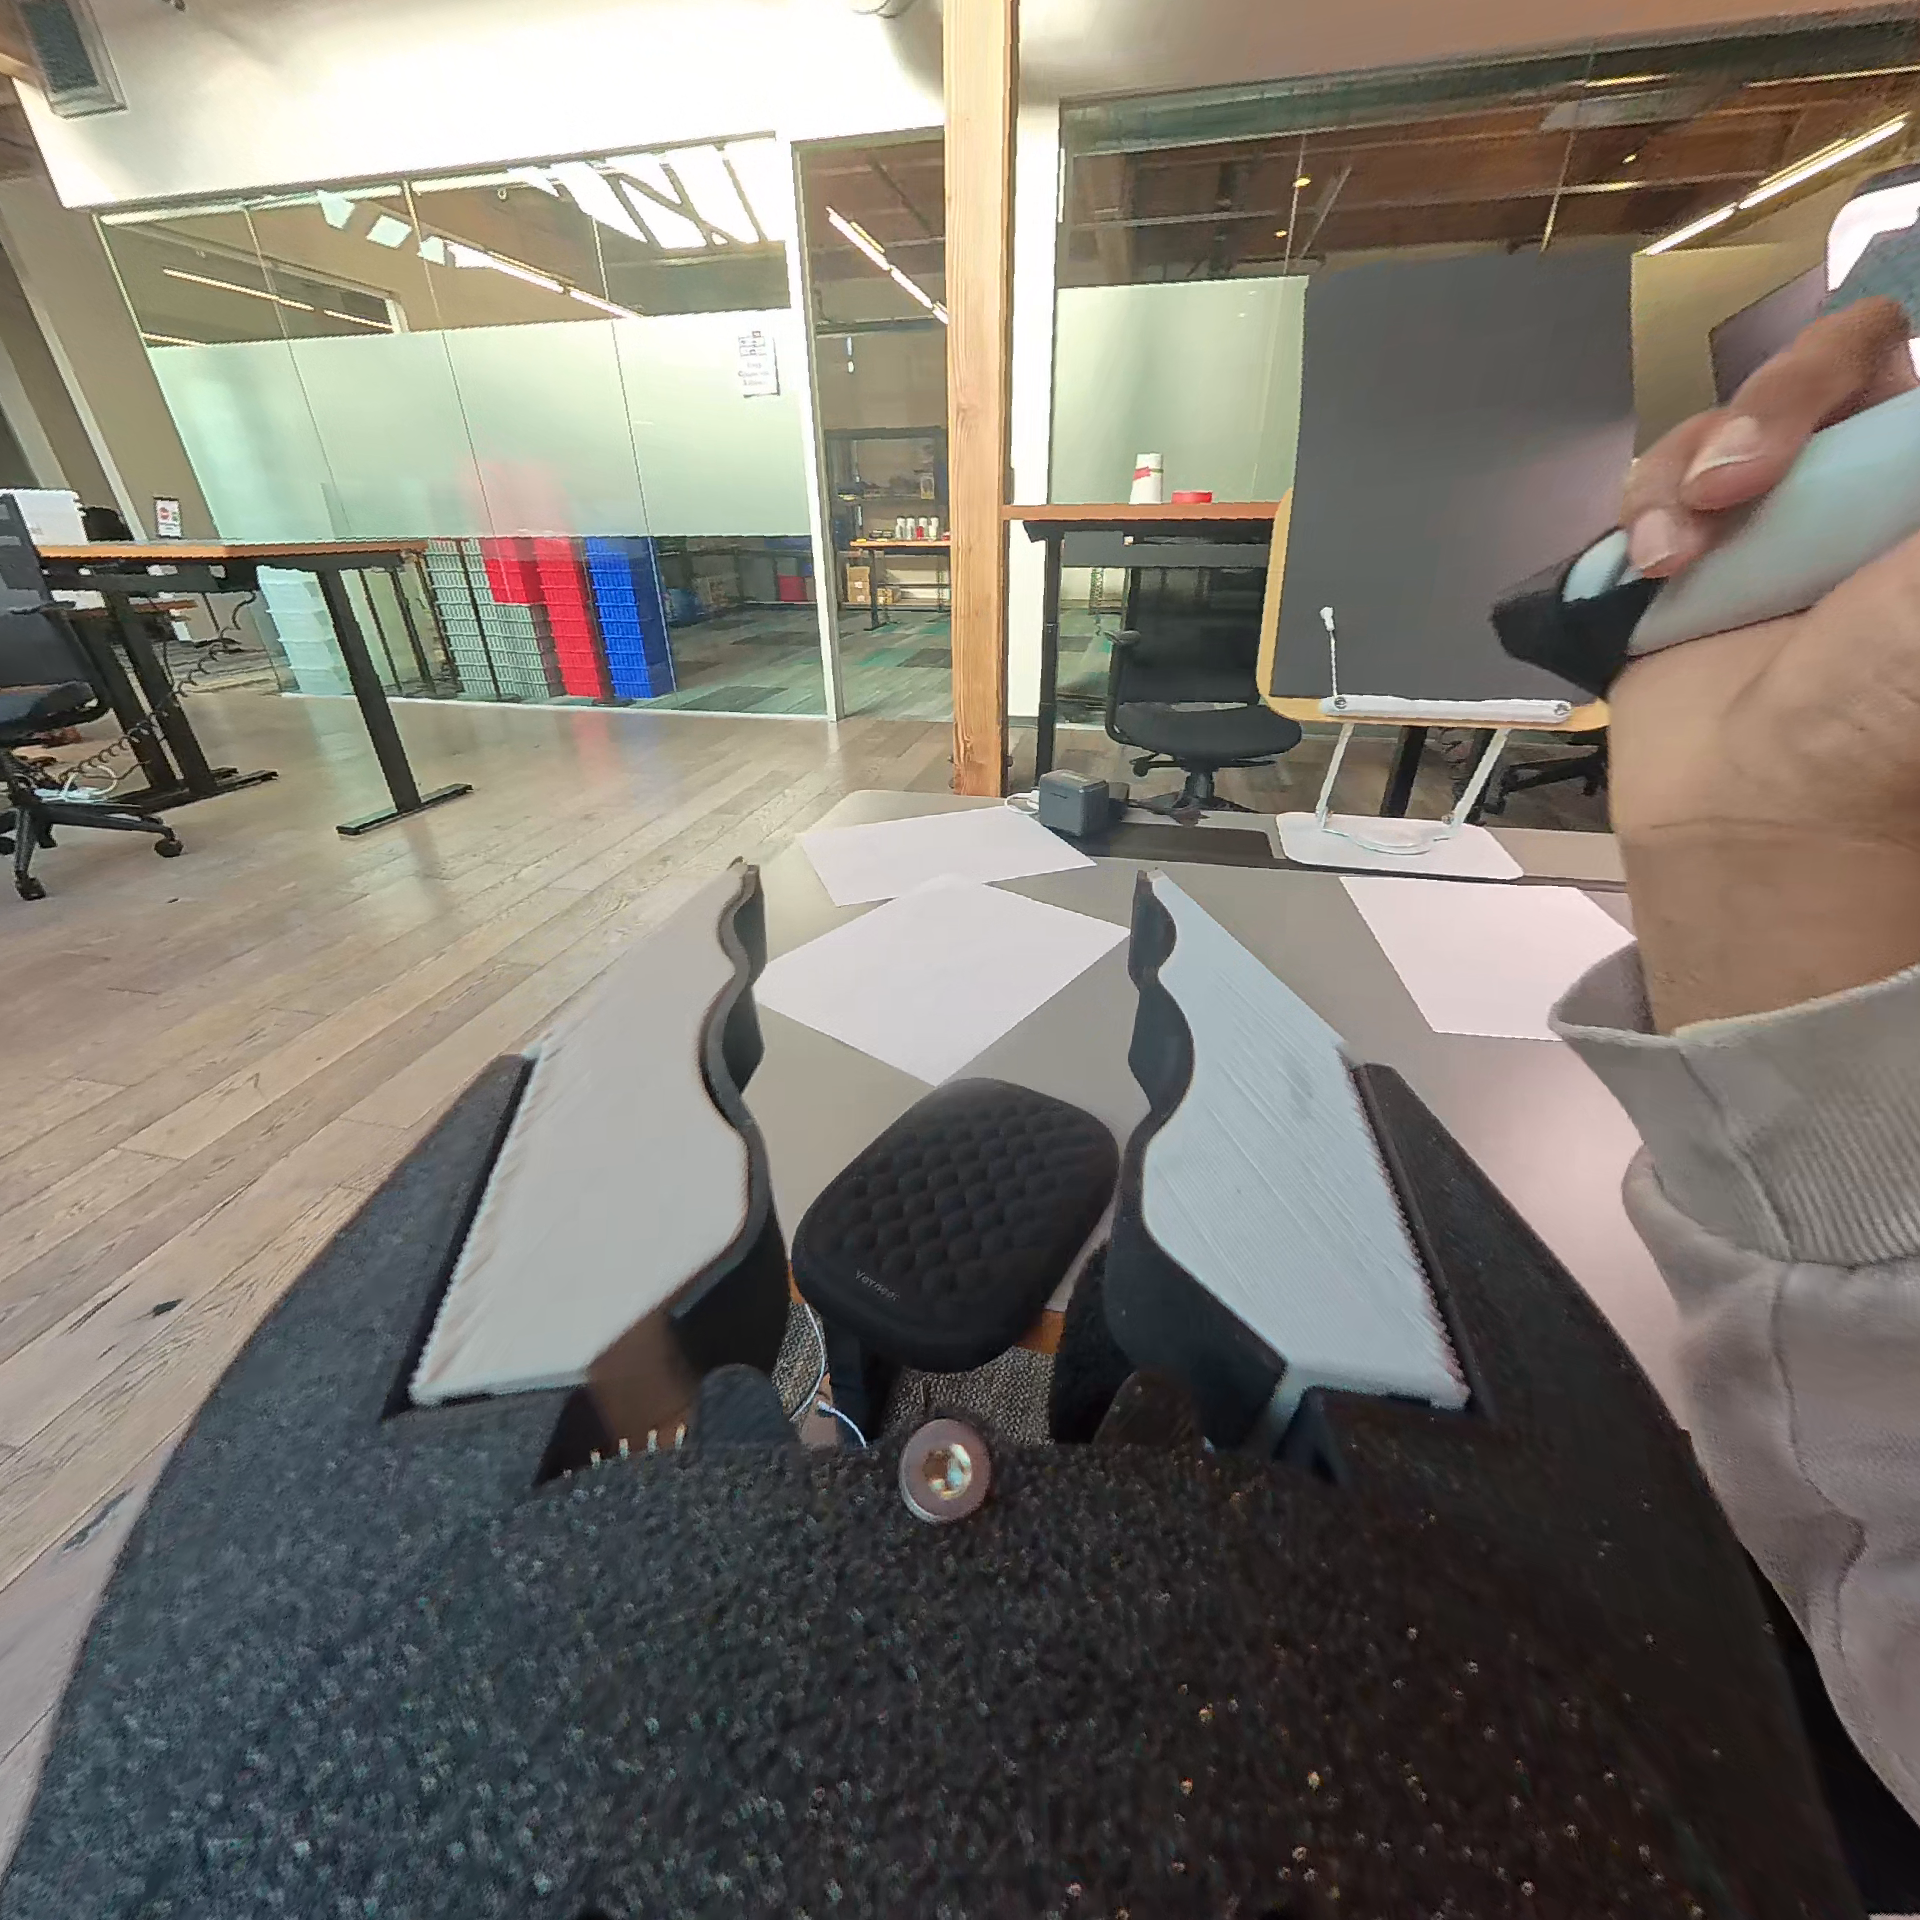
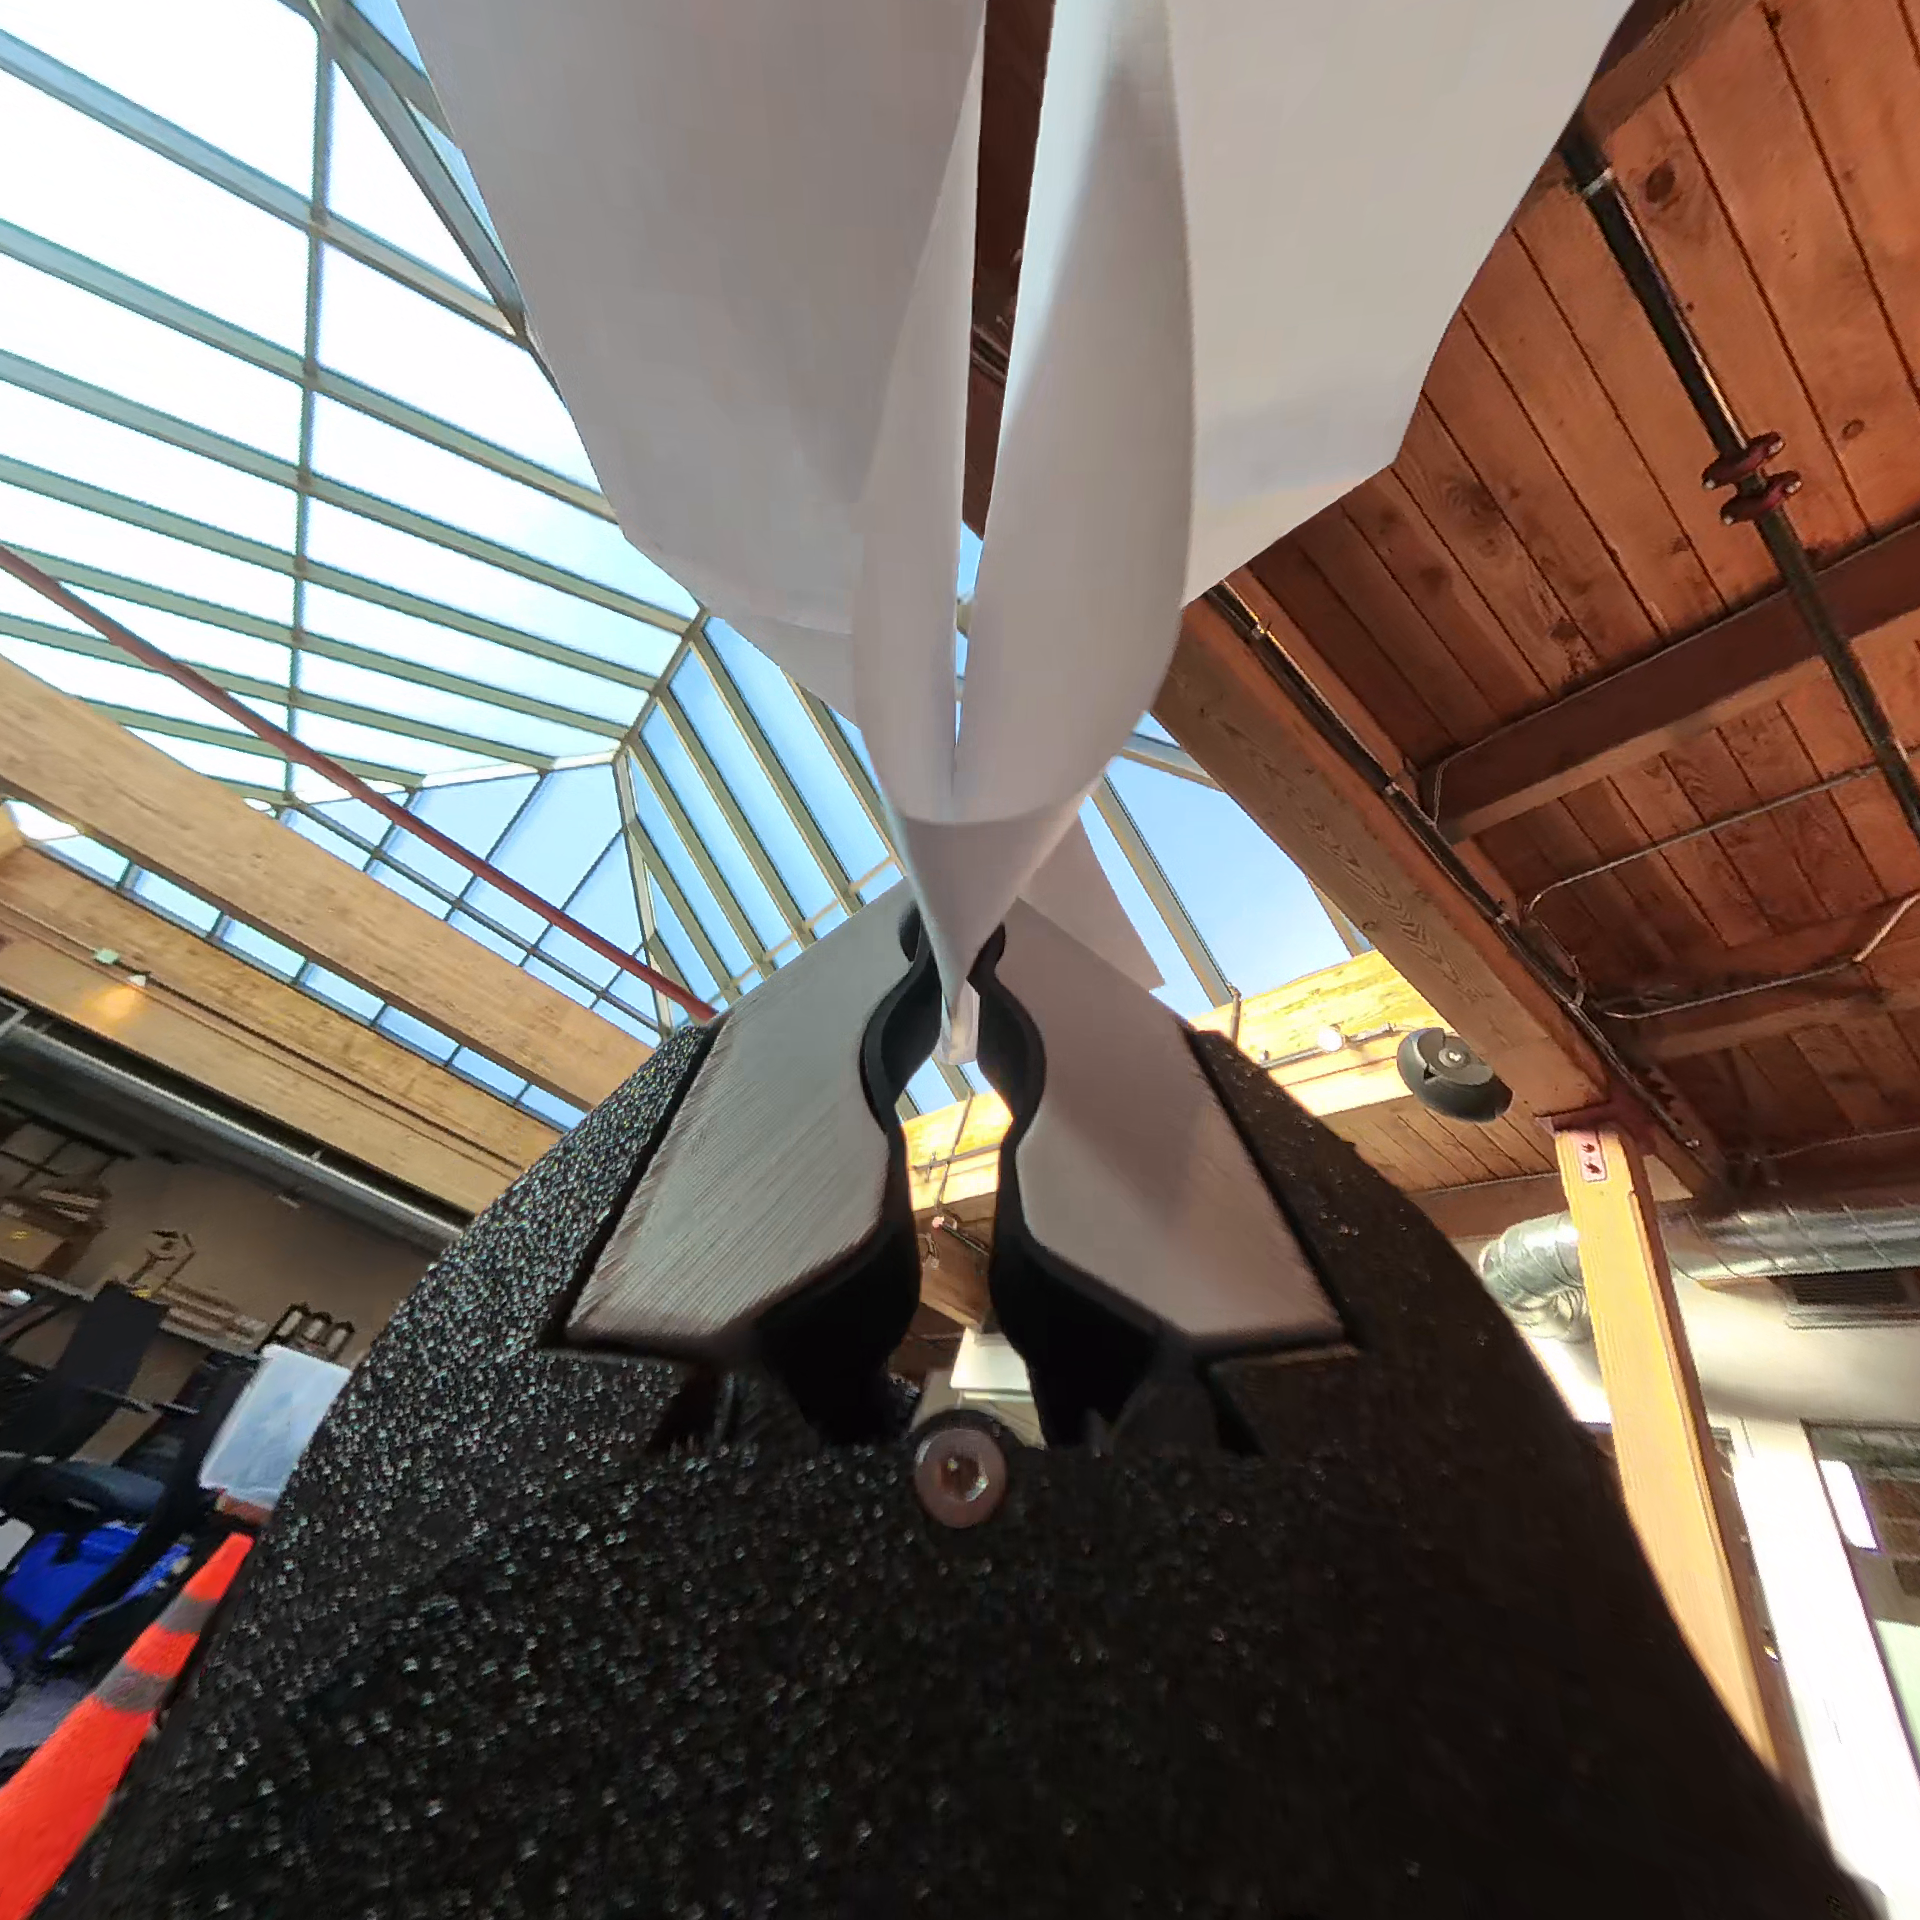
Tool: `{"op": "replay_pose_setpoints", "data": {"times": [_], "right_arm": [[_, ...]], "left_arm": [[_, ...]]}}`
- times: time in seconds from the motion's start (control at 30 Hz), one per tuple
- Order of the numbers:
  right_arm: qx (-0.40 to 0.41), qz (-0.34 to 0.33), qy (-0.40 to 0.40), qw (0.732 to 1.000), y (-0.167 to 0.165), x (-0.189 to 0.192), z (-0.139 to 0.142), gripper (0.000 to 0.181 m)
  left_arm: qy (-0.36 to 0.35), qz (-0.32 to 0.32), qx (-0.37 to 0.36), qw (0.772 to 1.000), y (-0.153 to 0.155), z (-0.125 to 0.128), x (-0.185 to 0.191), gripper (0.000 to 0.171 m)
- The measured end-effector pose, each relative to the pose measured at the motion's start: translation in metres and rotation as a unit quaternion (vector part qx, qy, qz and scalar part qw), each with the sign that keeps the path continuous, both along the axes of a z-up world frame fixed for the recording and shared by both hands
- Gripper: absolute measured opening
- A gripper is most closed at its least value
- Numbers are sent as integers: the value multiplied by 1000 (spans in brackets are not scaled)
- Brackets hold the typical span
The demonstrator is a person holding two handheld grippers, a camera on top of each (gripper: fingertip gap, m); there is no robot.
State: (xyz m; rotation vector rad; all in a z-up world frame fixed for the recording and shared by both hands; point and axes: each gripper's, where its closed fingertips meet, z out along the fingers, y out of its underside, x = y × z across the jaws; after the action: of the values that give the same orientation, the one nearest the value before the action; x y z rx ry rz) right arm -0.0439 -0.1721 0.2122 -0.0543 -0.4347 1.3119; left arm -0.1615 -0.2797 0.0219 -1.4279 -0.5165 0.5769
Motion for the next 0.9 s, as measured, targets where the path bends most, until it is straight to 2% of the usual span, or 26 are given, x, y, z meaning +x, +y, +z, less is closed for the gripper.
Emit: {"op": "replay_pose_setpoints", "data": {"times": [0.3, 0.43, 0.57, 0.8, 0.9], "right_arm": [[-13, -39, -129, 991, 41, -122, -36, 0], [-11, -45, -157, 987, 51, -143, -44, 0], [-8, -40, -130, 991, 51, -113, -33, 0], [8, -36, -44, 998, 32, -4, -10, 0], [9, -31, -30, 999, 29, 8, -7, 0]], "left_arm": [[19, -56, -6, 998, 37, 2, 25, 71], [21, -76, -7, 997, 51, 2, 30, 71], [20, -88, -10, 996, 64, -1, 29, 71], [12, -83, -14, 996, 68, -8, 19, 73], [9, -73, -13, 997, 63, -11, 14, 73]]}}
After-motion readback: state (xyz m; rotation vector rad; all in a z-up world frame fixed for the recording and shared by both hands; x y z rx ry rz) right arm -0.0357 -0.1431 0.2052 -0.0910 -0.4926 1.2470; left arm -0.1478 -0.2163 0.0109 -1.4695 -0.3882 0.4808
